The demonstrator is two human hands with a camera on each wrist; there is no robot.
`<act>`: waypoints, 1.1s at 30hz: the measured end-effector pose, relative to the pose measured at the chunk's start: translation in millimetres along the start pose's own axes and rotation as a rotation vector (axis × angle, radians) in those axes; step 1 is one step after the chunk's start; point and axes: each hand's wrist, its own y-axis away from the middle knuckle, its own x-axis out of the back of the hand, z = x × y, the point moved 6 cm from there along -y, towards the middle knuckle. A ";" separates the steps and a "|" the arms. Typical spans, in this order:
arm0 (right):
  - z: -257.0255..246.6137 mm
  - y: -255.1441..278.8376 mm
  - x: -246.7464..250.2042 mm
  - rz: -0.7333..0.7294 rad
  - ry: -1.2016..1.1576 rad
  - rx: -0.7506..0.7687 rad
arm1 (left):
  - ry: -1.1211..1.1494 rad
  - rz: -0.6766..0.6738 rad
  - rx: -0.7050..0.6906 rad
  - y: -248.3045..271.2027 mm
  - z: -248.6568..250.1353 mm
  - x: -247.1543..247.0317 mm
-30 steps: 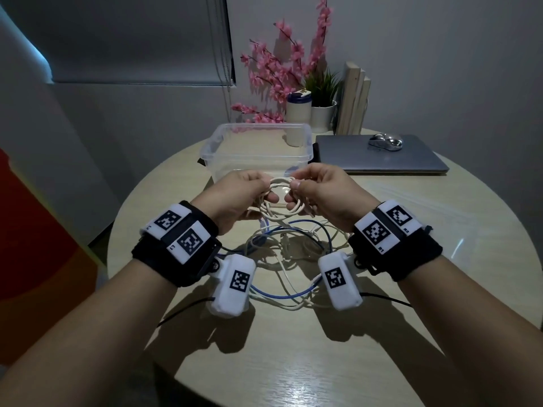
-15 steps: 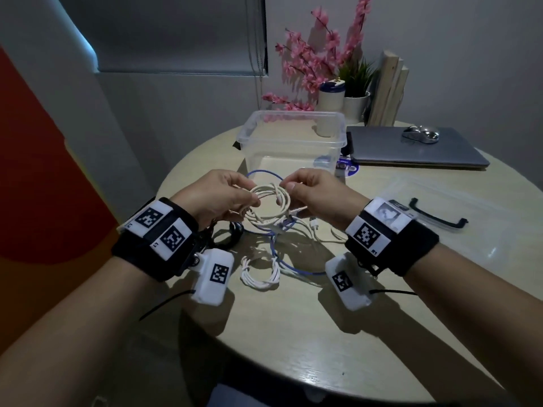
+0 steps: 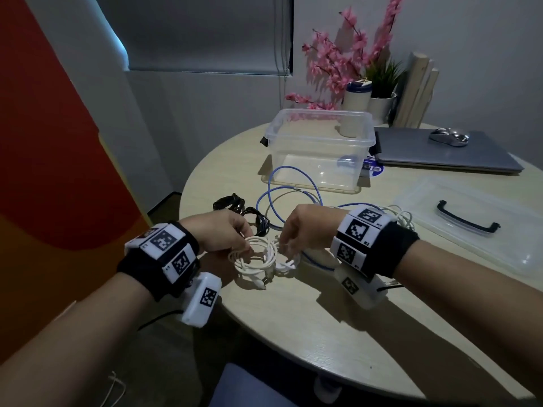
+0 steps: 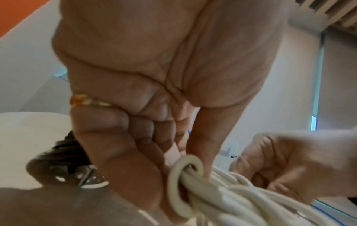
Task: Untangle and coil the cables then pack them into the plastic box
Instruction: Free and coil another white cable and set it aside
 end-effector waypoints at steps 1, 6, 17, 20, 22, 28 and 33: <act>2.3 -2.4 2.5 0.010 0.021 -0.016 | -0.018 0.006 -0.003 -1.7 -1.1 -1.4; 11.9 -8.4 7.2 0.010 0.014 -0.038 | -0.159 0.110 -0.013 -7.0 3.2 2.3; 36.9 -3.5 23.7 0.036 0.259 -0.162 | -0.338 0.233 -0.045 -9.7 40.0 16.1; 43.9 -6.2 9.9 0.002 0.378 -0.171 | -0.260 0.210 -0.098 -11.0 49.7 12.9; 46.8 -6.0 7.2 -0.007 0.402 -0.183 | -0.218 0.191 -0.144 -12.3 56.3 8.9; 49.8 9.6 47.9 0.116 0.223 -0.172 | -0.183 0.172 -0.333 -17.6 80.8 -5.1; 53.5 26.4 95.2 0.344 0.055 -0.119 | -0.025 0.108 -0.455 -24.0 105.9 -20.4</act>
